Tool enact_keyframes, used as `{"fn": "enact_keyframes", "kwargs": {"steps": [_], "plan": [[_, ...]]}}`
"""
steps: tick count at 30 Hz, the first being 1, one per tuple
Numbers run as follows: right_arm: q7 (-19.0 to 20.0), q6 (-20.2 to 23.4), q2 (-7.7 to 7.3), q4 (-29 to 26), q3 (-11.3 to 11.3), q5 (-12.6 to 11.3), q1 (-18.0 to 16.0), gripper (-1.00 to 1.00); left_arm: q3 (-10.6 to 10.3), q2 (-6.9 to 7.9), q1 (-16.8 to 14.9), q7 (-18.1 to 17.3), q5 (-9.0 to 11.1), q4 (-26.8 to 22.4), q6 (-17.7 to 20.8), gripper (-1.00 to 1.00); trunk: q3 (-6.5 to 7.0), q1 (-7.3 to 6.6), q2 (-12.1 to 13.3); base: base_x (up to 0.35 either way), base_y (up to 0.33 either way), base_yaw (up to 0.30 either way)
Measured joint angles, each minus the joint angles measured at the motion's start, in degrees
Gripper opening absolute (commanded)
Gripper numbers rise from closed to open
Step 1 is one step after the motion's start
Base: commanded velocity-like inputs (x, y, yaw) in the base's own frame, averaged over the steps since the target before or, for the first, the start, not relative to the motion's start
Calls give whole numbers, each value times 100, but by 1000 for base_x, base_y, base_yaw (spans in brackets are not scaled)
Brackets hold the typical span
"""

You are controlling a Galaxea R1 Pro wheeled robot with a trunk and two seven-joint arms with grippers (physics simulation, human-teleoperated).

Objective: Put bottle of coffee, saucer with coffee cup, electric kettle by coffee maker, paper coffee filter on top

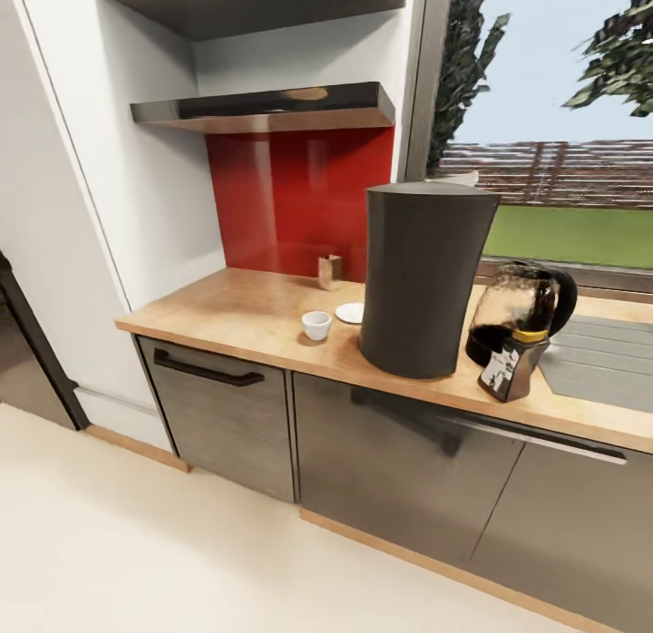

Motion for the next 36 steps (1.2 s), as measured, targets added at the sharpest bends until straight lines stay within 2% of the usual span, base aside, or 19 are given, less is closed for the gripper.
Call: {"fn": "enact_keyframes", "kwargs": {"steps": [7,17,31,36], "plan": [[-6,0,0,-2,-1,0,2,100,0,-1,-1,3,-2,2,6,100,0,-1,0,66,299,-186],[-5,-1,-1,-3,-2,1,2,100,0,-1,-1,9,4,1,11,100,0,0,0,33,66,-260],[-6,-1,0,0,0,0,0,100,0,0,0,3,4,0,9,100,0,-1,0,129,260,-34],[-7,-1,0,-2,-1,0,2,100,0,-1,-1,5,-1,1,9,100,0,0,0,52,308,-178]]}}
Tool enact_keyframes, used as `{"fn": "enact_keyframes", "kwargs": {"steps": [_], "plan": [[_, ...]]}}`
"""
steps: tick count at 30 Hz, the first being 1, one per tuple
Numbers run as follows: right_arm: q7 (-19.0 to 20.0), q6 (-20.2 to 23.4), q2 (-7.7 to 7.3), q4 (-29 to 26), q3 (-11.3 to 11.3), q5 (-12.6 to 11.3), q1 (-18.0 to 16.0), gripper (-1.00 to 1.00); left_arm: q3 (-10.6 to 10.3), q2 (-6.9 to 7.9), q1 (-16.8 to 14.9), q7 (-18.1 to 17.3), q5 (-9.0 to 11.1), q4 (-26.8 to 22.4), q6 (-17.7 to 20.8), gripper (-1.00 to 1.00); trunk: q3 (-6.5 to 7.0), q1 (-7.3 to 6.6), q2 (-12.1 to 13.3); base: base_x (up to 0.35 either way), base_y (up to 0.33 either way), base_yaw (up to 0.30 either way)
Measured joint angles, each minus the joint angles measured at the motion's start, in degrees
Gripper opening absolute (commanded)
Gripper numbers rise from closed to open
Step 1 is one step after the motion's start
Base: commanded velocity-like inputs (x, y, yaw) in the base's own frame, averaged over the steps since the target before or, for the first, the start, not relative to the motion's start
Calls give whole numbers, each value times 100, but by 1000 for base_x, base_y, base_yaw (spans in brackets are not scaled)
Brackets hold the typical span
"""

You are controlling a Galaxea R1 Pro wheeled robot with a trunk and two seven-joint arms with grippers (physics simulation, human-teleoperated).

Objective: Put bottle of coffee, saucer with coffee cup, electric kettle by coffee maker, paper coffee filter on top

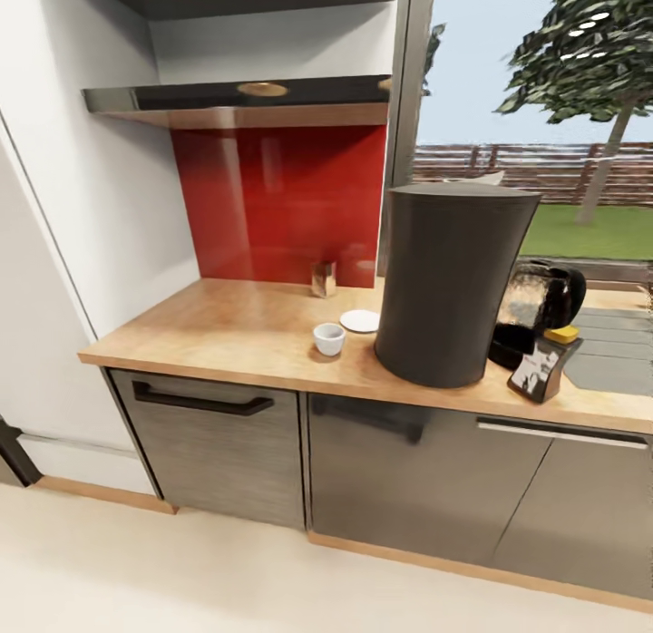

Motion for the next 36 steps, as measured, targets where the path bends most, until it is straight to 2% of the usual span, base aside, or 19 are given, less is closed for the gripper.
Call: {"fn": "enact_keyframes", "kwargs": {"steps": [11,17,21,24,29,36], "plan": [[10,0,-1,-2,-2,1,1,100,0,-1,0,2,-1,0,1,100,0,0,0,6,97,-273],[9,0,0,0,0,0,0,100,0,0,0,-5,-1,0,-5,100,0,0,0,0,230,-233],[9,0,-5,1,0,0,-1,100,0,0,1,-6,0,-1,-5,100,0,0,0,0,218,-53],[-8,-31,-11,53,-12,18,-28,100,32,-96,101,-91,89,10,-98,100,0,1,0,0,0,0],[-7,-31,-11,53,-12,18,-27,100,37,-248,168,-91,91,10,-123,100,0,0,0,0,0,0],[-7,-31,-11,53,-12,18,-27,100,39,-249,168,-91,92,9,-122,100,0,0,0,0,0,0]]}}
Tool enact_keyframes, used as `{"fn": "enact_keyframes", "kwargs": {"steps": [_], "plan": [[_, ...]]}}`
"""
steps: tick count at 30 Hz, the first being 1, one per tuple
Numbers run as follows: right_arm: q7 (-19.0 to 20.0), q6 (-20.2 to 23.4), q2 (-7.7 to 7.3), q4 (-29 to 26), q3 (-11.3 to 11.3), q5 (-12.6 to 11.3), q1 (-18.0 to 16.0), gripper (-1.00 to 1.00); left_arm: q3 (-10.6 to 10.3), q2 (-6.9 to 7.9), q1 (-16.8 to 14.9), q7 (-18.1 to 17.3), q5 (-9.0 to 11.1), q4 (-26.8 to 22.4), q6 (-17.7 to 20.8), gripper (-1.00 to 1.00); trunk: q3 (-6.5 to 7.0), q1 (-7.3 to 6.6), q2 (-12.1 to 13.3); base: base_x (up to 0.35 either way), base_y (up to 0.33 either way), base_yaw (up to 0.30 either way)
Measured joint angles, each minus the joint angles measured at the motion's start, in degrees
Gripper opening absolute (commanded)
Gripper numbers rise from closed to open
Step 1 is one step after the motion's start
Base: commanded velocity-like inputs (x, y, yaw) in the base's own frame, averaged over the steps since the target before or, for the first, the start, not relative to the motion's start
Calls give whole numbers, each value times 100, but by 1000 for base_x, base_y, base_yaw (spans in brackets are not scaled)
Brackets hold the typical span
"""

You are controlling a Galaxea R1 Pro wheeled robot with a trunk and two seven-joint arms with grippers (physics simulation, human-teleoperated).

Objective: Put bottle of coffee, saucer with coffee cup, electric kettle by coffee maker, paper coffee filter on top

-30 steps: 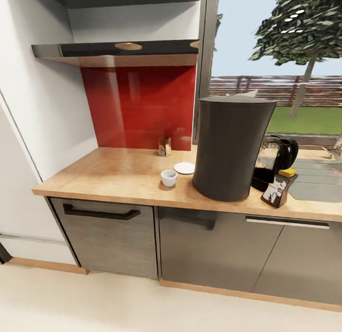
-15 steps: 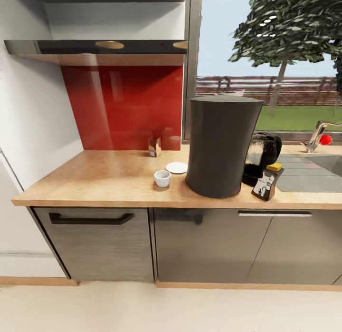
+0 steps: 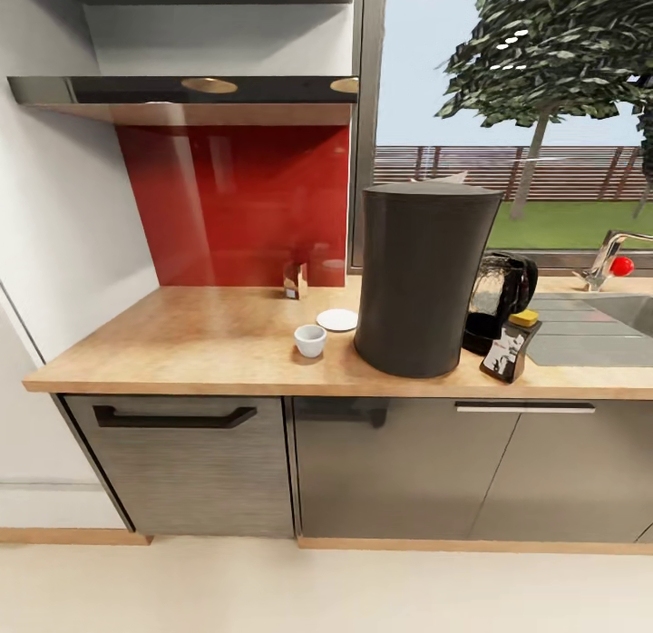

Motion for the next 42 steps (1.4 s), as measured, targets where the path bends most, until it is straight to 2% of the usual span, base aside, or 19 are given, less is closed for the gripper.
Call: {"fn": "enact_keyframes", "kwargs": {"steps": [6,16,17,18,19,20,21,23,26,33,34,36,39,42], "plan": [[19,0,-3,0,-1,0,-3,100,-4,-4,-66,-5,-3,-34,24,100,0,0,0,0,0,0],[-256,-327,-2,106,2,4,16,100,-301,-327,-312,-170,-349,-357,344,100,0,0,0,0,0,0],[-260,-334,-1,108,3,3,16,100,-393,-596,-316,-174,-538,-1000,2042,100,0,0,0,0,0,0],[-262,-338,-2,109,1,6,17,100,-439,-1206,-316,-191,-548,-1963,3144,100,0,0,0,0,0,0],[-264,-340,-3,110,0,6,17,100,-472,-1365,-325,-191,-525,-3082,3312,100,1,0,0,0,0,0],[-267,-344,-3,110,0,6,17,100,-567,-1329,-324,-192,-534,-3400,3515,100,1,0,0,0,0,0],[-268,-345,-4,111,0,6,17,100,-636,-1360,-323,-192,-541,-3525,3611,100,0,0,0,0,0,0],[-271,-348,-5,113,0,7,17,100,-982,-1482,-325,-193,-533,-4020,3977,100,0,0,0,0,0,0],[-272,-349,-2,114,0,7,17,100,-1213,-1598,-325,-198,-533,-4604,4390,100,0,0,0,0,0,0],[-272,-356,-6,114,0,6,17,100,-1355,-1839,-325,-191,-516,-5951,5339,100,0,0,0,0,0,0],[-274,-358,-3,114,0,6,17,100,-1375,-1940,-331,-185,-481,-6563,5800,100,1,0,0,0,0,0],[-278,-358,-3,114,0,6,17,100,-1382,-2013,-339,-180,-490,-7026,6102,100,1,0,0,0,0,0],[-280,-359,-5,114,0,6,17,100,-1387,-2040,-428,-178,-477,-7439,6485,100,1,0,0,0,0,0],[-281,-359,-5,114,0,6,17,100,-1388,-2040,-646,-174,-469,-7619,6625,100,1,0,0,0,0,0]]}}
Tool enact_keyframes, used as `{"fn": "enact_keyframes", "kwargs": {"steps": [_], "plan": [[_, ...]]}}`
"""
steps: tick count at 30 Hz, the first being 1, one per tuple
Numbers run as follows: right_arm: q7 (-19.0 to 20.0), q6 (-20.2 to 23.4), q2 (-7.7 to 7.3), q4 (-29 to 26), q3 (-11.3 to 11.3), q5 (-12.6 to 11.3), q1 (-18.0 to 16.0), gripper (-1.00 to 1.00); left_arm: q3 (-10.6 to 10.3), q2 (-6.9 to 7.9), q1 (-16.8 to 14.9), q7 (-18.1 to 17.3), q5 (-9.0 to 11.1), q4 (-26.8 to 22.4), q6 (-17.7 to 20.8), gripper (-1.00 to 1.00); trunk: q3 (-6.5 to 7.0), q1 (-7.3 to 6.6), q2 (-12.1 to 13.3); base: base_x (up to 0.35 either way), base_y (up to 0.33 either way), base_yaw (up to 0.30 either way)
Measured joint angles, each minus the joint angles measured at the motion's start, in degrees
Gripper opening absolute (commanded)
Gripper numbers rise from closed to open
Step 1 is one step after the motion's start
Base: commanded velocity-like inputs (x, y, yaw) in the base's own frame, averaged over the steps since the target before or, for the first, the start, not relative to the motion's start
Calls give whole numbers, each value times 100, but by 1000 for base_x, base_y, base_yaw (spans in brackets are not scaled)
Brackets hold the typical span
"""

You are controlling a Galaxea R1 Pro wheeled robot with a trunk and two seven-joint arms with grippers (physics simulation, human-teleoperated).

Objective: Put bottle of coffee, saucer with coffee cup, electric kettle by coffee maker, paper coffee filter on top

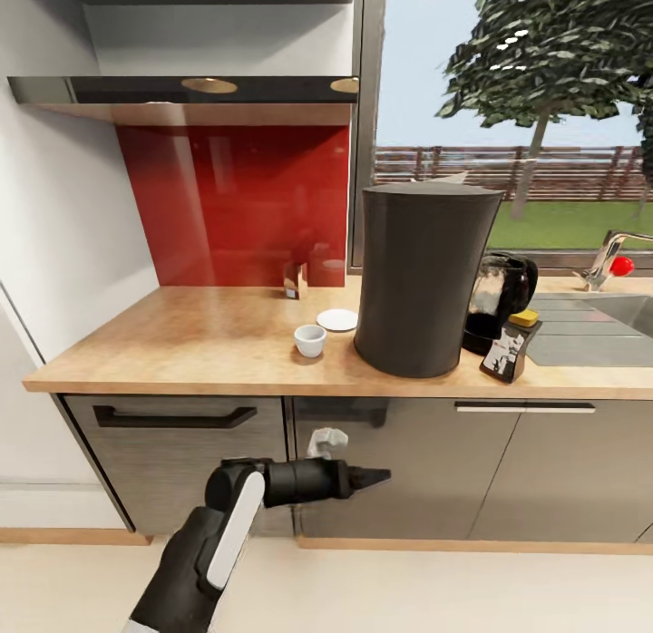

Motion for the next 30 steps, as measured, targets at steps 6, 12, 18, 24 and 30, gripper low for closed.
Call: {"fn": "enact_keyframes", "kwargs": {"steps": [6,12,18,24,30], "plan": [[0,0,-1,0,-2,0,0,100,-1,0,-696,6,13,-108,131,100,0,0,0,0,0,0],[-5,0,-2,0,-8,0,0,100,4,0,-1537,28,13,-133,193,100,0,0,0,0,0,0],[-9,0,-2,0,-9,0,0,100,65,0,-2242,131,-21,-95,208,100,0,0,0,0,0,0],[-13,0,-2,0,-9,0,0,100,151,1,-2755,683,-34,46,206,100,0,0,0,0,0,0],[-86,0,-2,0,-9,0,0,100,201,52,-2848,1575,-32,362,211,100,0,0,0,0,0,0]]}}
